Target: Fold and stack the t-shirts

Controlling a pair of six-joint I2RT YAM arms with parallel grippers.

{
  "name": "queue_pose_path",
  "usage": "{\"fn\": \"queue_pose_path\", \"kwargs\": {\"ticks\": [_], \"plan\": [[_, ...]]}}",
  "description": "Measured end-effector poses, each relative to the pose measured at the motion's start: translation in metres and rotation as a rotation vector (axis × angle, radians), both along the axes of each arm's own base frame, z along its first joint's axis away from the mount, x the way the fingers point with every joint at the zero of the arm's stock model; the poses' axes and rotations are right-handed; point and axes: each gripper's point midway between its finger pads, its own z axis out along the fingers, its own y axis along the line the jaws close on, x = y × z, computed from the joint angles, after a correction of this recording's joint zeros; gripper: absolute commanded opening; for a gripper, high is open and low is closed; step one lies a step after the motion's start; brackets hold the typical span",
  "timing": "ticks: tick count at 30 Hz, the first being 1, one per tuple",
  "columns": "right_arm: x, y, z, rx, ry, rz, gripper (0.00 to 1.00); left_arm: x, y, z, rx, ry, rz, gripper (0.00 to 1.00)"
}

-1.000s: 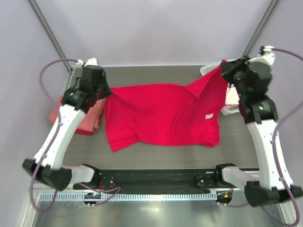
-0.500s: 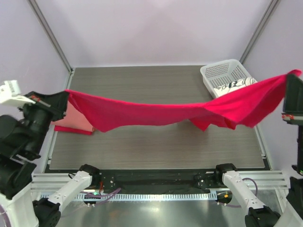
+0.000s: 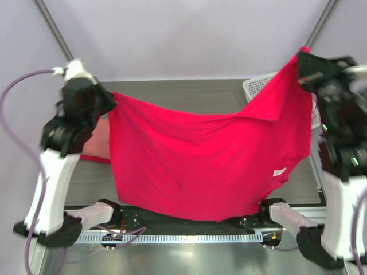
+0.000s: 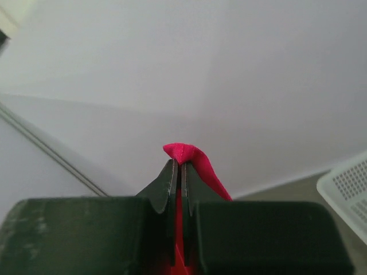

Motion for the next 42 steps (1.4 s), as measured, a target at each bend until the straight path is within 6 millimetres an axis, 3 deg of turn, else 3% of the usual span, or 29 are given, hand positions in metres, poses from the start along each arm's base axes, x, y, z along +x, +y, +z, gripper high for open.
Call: {"fn": "queue_pose_path", "kwargs": {"ticks": [3, 5, 7, 9, 11, 13, 14, 17, 20, 22, 24, 26, 28, 33, 36, 37, 40, 42], "plan": [[0.087, 0.010, -0.062, -0.007, 0.204, 0.007, 0.01, 0.053, -0.010, -0.056, 0.045, 0.169, 0.021, 0.00], [0.145, 0.017, -0.116, -0.013, 0.356, 0.012, 0.01, 0.086, -0.008, -0.093, 0.041, 0.274, 0.036, 0.00], [0.190, 0.023, -0.165, -0.018, 0.489, 0.017, 0.01, 0.110, 0.003, -0.118, 0.009, 0.345, 0.064, 0.00], [0.222, 0.028, -0.193, -0.018, 0.577, 0.029, 0.01, 0.134, 0.018, -0.127, -0.037, 0.379, 0.087, 0.00], [0.240, 0.029, -0.191, -0.014, 0.579, 0.038, 0.01, 0.154, 0.028, -0.117, -0.068, 0.366, 0.096, 0.00], [0.252, 0.029, -0.166, -0.001, 0.529, 0.049, 0.01, 0.174, 0.033, -0.091, -0.088, 0.297, 0.087, 0.00], [0.255, 0.026, -0.143, 0.008, 0.475, 0.051, 0.01, 0.182, 0.032, -0.069, -0.099, 0.240, 0.073, 0.00], [0.244, 0.015, -0.073, 0.041, 0.314, 0.070, 0.01, 0.183, 0.029, -0.014, -0.118, 0.092, 0.035, 0.00], [0.213, 0.001, 0.000, 0.056, 0.119, 0.085, 0.01, 0.173, 0.026, 0.028, -0.131, -0.031, 0.000, 0.00], [0.192, -0.004, 0.024, 0.052, 0.042, 0.090, 0.01, 0.167, 0.027, 0.041, -0.133, -0.075, -0.011, 0.00], [0.176, 0.000, 0.027, 0.045, 0.020, 0.111, 0.01, 0.163, 0.027, 0.036, -0.130, -0.083, -0.021, 0.00], [0.166, 0.004, 0.005, 0.046, 0.062, 0.131, 0.01, 0.159, 0.025, 0.014, -0.129, -0.051, -0.031, 0.00], [0.163, 0.009, -0.028, 0.050, 0.122, 0.150, 0.01, 0.159, 0.022, -0.027, -0.133, 0.016, -0.047, 0.00], [0.161, 0.010, -0.161, 0.084, 0.387, 0.149, 0.01, 0.146, 0.009, -0.154, -0.175, 0.257, -0.093, 0.00], [0.141, 0.011, -0.245, 0.105, 0.545, 0.150, 0.01, 0.110, 0.004, -0.234, -0.208, 0.414, -0.097, 0.00], [0.132, 0.012, -0.265, 0.110, 0.578, 0.150, 0.01, 0.096, 0.004, -0.253, -0.216, 0.451, -0.094, 0.00], [0.092, 0.016, -0.319, 0.124, 0.652, 0.156, 0.01, 0.057, 0.003, -0.290, -0.232, 0.514, -0.083, 0.00], [0.068, 0.019, -0.337, 0.128, 0.657, 0.166, 0.01, 0.038, 0.003, -0.299, -0.239, 0.514, -0.078, 0.00]]}}
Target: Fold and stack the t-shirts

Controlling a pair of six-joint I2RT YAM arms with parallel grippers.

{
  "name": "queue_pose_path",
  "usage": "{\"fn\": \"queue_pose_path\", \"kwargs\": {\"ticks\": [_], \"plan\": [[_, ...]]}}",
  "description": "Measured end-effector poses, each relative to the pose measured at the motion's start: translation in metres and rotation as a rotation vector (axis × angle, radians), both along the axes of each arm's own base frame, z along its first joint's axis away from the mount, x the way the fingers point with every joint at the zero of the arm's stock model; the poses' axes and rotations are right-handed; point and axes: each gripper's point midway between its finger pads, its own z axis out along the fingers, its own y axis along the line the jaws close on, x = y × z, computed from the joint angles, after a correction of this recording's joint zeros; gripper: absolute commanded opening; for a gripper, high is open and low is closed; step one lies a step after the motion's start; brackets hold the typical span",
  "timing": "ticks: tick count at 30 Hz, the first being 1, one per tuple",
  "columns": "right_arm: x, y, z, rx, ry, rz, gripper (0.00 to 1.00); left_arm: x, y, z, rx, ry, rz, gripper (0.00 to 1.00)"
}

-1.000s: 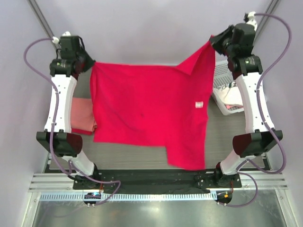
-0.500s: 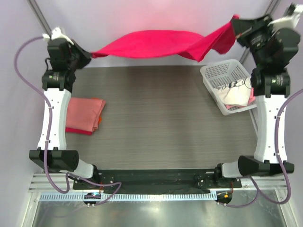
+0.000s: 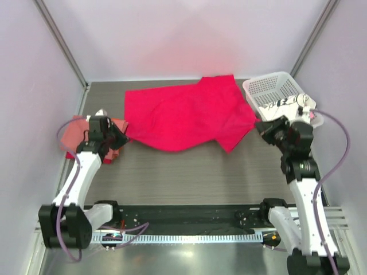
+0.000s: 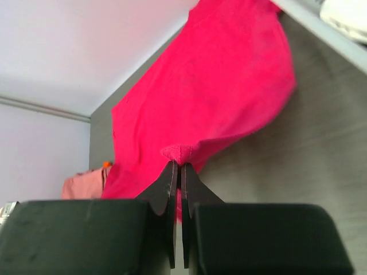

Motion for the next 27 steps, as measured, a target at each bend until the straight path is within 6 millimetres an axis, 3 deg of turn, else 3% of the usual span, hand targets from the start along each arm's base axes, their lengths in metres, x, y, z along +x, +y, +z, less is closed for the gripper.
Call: {"fn": "queue_pose_path", "kwargs": {"ticks": [7, 10, 13, 16, 23, 27], "plan": [[-0.066, 0.007, -0.063, 0.025, 0.059, 0.011, 0.01, -0.048, 0.001, -0.032, -0.056, 0.001, 0.084, 0.00], [-0.084, 0.005, -0.072, 0.019, 0.087, -0.006, 0.01, -0.064, 0.003, -0.047, -0.074, 0.016, 0.125, 0.00], [-0.090, 0.000, -0.077, -0.002, 0.129, -0.027, 0.01, -0.069, 0.005, -0.046, -0.088, -0.007, 0.158, 0.00], [-0.086, -0.004, -0.080, -0.021, 0.181, -0.036, 0.01, -0.066, 0.007, -0.044, -0.087, -0.017, 0.174, 0.00], [-0.054, -0.011, -0.086, -0.072, 0.295, -0.034, 0.01, -0.057, 0.010, -0.062, -0.063, 0.079, 0.187, 0.00], [-0.029, -0.016, -0.087, -0.099, 0.322, -0.042, 0.01, -0.044, 0.011, -0.052, -0.064, 0.067, 0.190, 0.00]]}}
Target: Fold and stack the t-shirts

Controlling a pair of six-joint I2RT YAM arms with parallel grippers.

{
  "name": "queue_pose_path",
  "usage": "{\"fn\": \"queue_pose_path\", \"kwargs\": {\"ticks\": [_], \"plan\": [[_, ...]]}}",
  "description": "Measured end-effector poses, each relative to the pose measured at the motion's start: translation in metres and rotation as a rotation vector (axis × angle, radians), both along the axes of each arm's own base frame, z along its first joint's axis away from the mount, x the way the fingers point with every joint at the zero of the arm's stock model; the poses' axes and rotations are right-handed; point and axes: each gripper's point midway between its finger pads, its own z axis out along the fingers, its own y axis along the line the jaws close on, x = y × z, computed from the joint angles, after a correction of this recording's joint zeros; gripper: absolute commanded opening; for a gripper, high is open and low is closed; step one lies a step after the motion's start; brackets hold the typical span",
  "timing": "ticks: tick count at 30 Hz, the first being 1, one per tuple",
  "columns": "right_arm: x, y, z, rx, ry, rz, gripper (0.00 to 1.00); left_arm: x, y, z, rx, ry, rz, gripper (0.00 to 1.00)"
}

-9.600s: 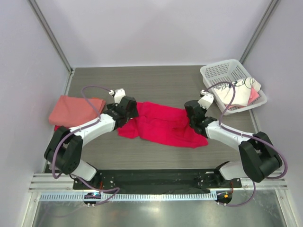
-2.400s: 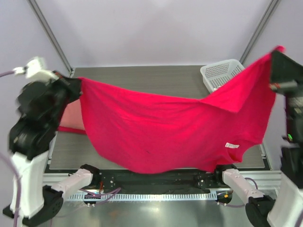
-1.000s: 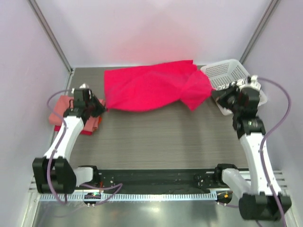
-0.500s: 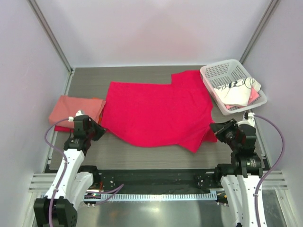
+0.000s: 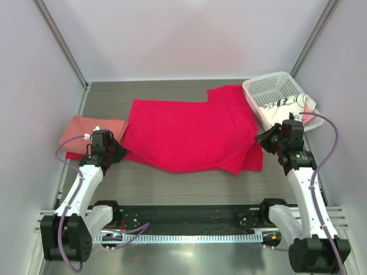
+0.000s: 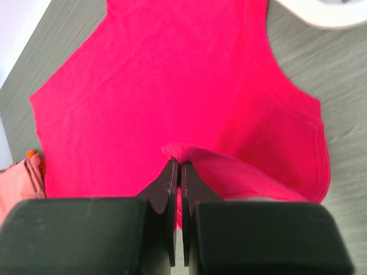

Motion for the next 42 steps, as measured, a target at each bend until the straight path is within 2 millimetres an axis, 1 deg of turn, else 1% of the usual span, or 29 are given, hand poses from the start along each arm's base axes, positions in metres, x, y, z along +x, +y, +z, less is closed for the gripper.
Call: {"fn": "queue_pose_path", "kwargs": {"ticks": [4, 7, 10, 11, 12, 15, 20, 24, 28, 31, 37, 38, 39, 40, 41, 42], "plan": [[0.023, -0.004, -0.001, -0.015, 0.021, -0.007, 0.01, 0.022, 0.004, 0.021, 0.015, -0.045, 0.020, 0.00], [0.042, -0.006, 0.003, -0.024, 0.024, -0.007, 0.01, 0.040, 0.007, 0.033, 0.027, -0.064, 0.033, 0.00], [0.061, -0.009, 0.008, -0.034, 0.017, -0.009, 0.01, 0.059, 0.009, 0.038, 0.037, -0.069, 0.043, 0.00], [0.071, -0.010, 0.012, -0.038, 0.015, -0.012, 0.01, 0.065, 0.009, 0.037, 0.038, -0.065, 0.045, 0.00], [0.074, -0.010, 0.012, -0.039, 0.014, -0.012, 0.01, 0.069, 0.010, 0.036, 0.038, -0.061, 0.045, 0.00], [0.093, -0.012, 0.015, -0.045, 0.014, -0.015, 0.01, 0.082, 0.009, 0.028, 0.029, -0.044, 0.050, 0.00], [0.119, -0.013, 0.008, -0.048, 0.027, -0.011, 0.01, 0.097, 0.008, 0.011, 0.026, -0.004, 0.055, 0.00], [0.131, -0.010, -0.005, -0.048, 0.060, -0.002, 0.01, 0.100, 0.013, 0.001, 0.046, 0.022, 0.073, 0.00], [0.142, -0.007, -0.012, -0.049, 0.076, 0.006, 0.01, 0.101, 0.019, 0.001, 0.072, 0.021, 0.097, 0.00], [0.152, -0.004, -0.013, -0.053, 0.074, 0.010, 0.01, 0.103, 0.023, 0.000, 0.086, 0.023, 0.110, 0.00], [0.173, -0.003, -0.014, -0.065, 0.069, 0.006, 0.01, 0.115, 0.024, -0.003, 0.093, 0.033, 0.115, 0.00], [0.176, -0.002, -0.014, -0.066, 0.069, 0.007, 0.15, 0.117, 0.024, -0.004, 0.094, 0.035, 0.115, 0.01], [0.179, -0.002, -0.014, -0.067, 0.069, 0.006, 0.31, 0.119, 0.024, -0.007, 0.095, 0.041, 0.114, 0.04], [0.184, -0.002, -0.013, -0.068, 0.065, 0.004, 0.50, 0.120, 0.024, -0.008, 0.096, 0.046, 0.112, 0.07], [0.187, -0.002, -0.011, -0.070, 0.061, 0.004, 0.76, 0.122, 0.024, -0.010, 0.098, 0.050, 0.108, 0.25], [0.191, -0.003, -0.009, -0.069, 0.055, 0.001, 0.79, 0.123, 0.024, -0.011, 0.104, 0.052, 0.099, 0.36]]}}
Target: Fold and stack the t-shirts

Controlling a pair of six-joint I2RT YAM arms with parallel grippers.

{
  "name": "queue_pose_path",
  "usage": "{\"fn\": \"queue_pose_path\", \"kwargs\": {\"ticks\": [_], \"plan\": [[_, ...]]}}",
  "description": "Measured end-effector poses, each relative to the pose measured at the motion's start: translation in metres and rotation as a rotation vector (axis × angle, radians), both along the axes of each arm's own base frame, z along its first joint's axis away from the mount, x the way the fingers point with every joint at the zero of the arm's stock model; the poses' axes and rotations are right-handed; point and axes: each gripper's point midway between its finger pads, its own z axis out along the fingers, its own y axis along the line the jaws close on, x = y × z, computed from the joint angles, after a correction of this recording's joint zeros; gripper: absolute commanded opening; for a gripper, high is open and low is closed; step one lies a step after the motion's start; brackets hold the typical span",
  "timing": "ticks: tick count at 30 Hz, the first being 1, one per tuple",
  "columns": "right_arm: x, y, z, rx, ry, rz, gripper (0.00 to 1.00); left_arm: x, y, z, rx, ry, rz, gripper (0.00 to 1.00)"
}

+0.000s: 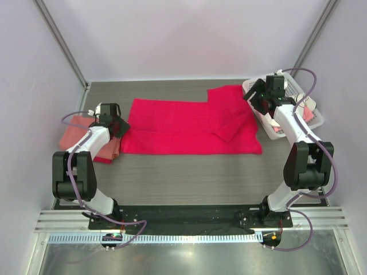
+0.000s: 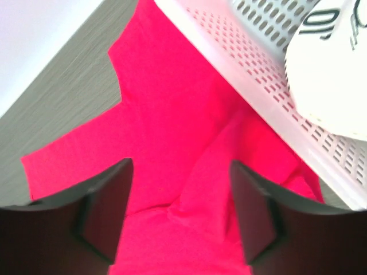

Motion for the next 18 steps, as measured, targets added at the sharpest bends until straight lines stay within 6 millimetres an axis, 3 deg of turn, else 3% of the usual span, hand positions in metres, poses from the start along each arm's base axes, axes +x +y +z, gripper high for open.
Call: {"fn": "queue_pose_path", "kwargs": {"ticks": [1, 3, 5, 10, 13, 18], "plan": [[0.003, 0.000, 0.002, -0.012, -0.009, 0.005, 0.79, 0.001, 0.000, 0.000, 0.000, -0.001, -0.005, 0.50], [0.003, 0.001, 0.006, -0.032, -0.019, -0.003, 0.78, 0.002, -0.001, 0.004, 0.004, -0.011, -0.018, 0.62], [-0.005, 0.003, 0.009, -0.054, -0.036, -0.015, 0.75, 0.002, -0.001, 0.012, 0.018, -0.035, -0.030, 0.82], [-0.076, 0.012, 0.004, -0.057, -0.065, -0.052, 0.68, -0.016, -0.009, 0.057, 0.051, -0.166, -0.047, 0.86], [-0.118, 0.004, -0.008, -0.035, -0.085, -0.110, 0.65, -0.032, -0.015, 0.077, 0.038, -0.244, -0.058, 0.86], [-0.160, -0.005, -0.057, -0.004, -0.038, -0.186, 0.61, -0.060, -0.015, 0.063, 0.004, -0.249, -0.036, 0.85]]}}
